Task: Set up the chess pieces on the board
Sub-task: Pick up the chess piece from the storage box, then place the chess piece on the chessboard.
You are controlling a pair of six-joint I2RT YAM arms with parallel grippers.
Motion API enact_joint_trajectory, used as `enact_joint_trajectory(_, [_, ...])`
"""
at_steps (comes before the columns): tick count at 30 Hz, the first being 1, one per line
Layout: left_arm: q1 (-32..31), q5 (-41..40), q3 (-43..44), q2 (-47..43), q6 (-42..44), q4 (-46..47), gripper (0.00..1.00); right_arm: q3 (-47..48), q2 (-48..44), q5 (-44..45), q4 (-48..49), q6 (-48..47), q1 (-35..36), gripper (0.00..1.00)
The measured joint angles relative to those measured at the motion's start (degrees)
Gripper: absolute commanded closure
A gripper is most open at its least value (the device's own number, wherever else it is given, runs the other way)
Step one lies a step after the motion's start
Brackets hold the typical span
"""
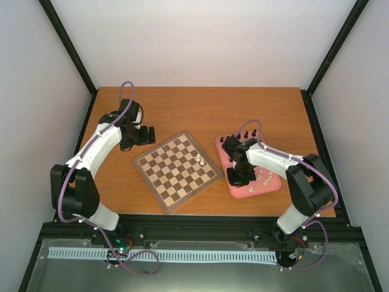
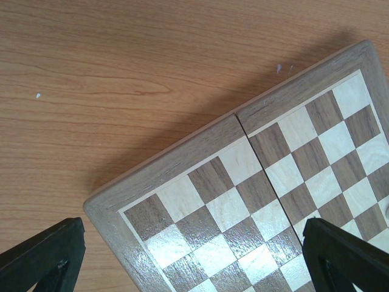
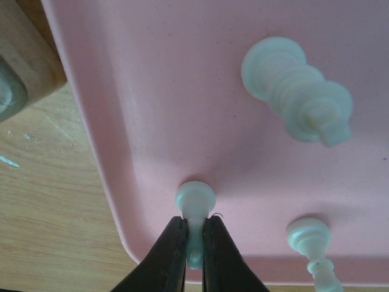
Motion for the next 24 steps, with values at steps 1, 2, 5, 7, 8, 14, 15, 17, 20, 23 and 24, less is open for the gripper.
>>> enact_joint_trajectory(1, [0.0, 0.0, 0.0, 0.0, 0.0, 0.0, 0.0, 0.07, 0.0, 0.0, -0.11, -0.11, 0.0, 0.97])
enact_joint_trajectory(2, [0.0, 0.0, 0.0, 0.0, 0.0, 0.0, 0.0, 0.31, 0.0, -0.02, -0.44, -0.09, 0.02, 0.97])
enact_joint_trajectory(5, [0.0, 0.0, 0.0, 0.0, 0.0, 0.0, 0.0, 1.66, -0.11, 0.2, -1.9, -0.26, 0.24, 0.97])
enact_joint_trajectory(7, [0.0, 0.0, 0.0, 0.0, 0.0, 0.0, 0.0, 3.82, -0.42, 0.55, -3.58, -0.28, 0.74, 0.97])
enact_joint_trajectory(8, [0.0, 0.0, 0.0, 0.0, 0.0, 0.0, 0.0, 5.29, -0.52, 0.68, -4.63, -0.31, 1.07, 0.97])
enact_joint_trajectory(14, [0.0, 0.09, 0.0, 0.0, 0.0, 0.0, 0.0, 17.66, -0.42, 0.92, -8.33, -0.83, 3.41, 0.97])
enact_joint_trajectory(15, [0.0, 0.07, 0.0, 0.0, 0.0, 0.0, 0.0, 19.71, 0.13, 0.87, -8.7, -1.01, 3.63, 0.97])
enact_joint_trajectory(17, [0.0, 0.09, 0.0, 0.0, 0.0, 0.0, 0.0, 22.21, 1.88, 0.7, -8.79, -1.42, 3.8, 0.97])
enact_joint_trajectory(20, [0.0, 0.07, 0.0, 0.0, 0.0, 0.0, 0.0, 25.27, 6.64, 0.42, -8.87, -2.1, 4.09, 0.97])
enact_joint_trajectory(23, [0.0, 0.02, 0.0, 0.0, 0.0, -0.02, 0.0, 27.89, 11.41, 0.17, -9.07, -2.56, 4.9, 0.97])
enact_joint_trajectory(24, [0.0, 0.02, 0.0, 0.0, 0.0, 0.0, 0.0, 28.76, 12.68, 0.13, -9.09, -2.75, 5.31, 0.97])
